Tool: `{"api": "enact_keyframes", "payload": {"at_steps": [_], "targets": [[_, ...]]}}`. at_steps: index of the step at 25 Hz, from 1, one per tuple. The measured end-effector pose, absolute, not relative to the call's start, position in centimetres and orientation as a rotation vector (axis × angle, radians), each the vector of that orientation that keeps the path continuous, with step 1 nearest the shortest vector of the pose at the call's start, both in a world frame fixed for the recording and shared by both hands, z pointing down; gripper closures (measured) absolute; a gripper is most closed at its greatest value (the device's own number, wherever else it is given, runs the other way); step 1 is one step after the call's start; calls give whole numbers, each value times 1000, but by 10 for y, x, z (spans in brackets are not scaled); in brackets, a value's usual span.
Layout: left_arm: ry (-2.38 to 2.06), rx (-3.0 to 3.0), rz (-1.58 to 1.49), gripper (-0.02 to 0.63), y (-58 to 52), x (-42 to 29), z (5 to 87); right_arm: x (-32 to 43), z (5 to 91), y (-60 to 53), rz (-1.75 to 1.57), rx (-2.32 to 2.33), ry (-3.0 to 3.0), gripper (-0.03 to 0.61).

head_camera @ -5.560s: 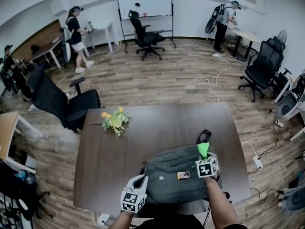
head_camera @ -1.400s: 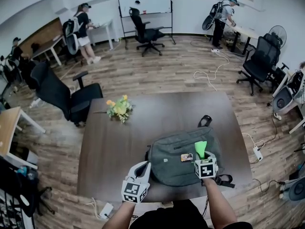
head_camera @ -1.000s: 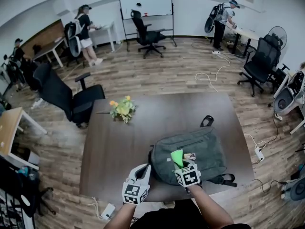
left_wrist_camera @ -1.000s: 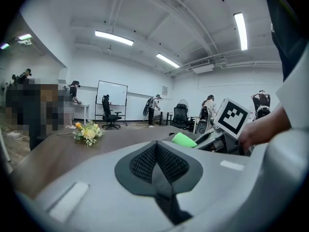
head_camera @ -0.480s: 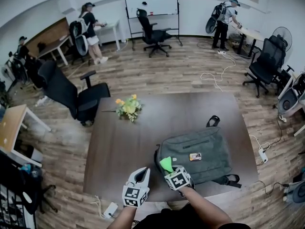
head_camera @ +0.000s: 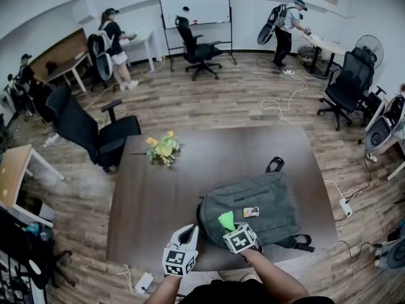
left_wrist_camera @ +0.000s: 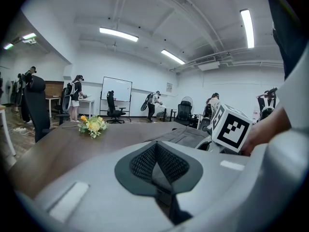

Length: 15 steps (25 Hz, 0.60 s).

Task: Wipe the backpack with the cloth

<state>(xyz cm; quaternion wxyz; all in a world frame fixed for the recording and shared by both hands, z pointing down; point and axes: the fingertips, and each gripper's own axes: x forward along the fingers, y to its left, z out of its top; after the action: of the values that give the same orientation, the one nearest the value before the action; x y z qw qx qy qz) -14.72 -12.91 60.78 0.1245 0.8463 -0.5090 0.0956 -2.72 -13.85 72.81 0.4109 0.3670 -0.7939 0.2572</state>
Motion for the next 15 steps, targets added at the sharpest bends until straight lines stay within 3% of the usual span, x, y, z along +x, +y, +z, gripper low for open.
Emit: {"api": "enact_keyframes", "payload": {"at_steps": [15], "targets": [[-1432,2506,307,594,-131,-99,605,82,725,-147,649,1097,-1866,469]]}}
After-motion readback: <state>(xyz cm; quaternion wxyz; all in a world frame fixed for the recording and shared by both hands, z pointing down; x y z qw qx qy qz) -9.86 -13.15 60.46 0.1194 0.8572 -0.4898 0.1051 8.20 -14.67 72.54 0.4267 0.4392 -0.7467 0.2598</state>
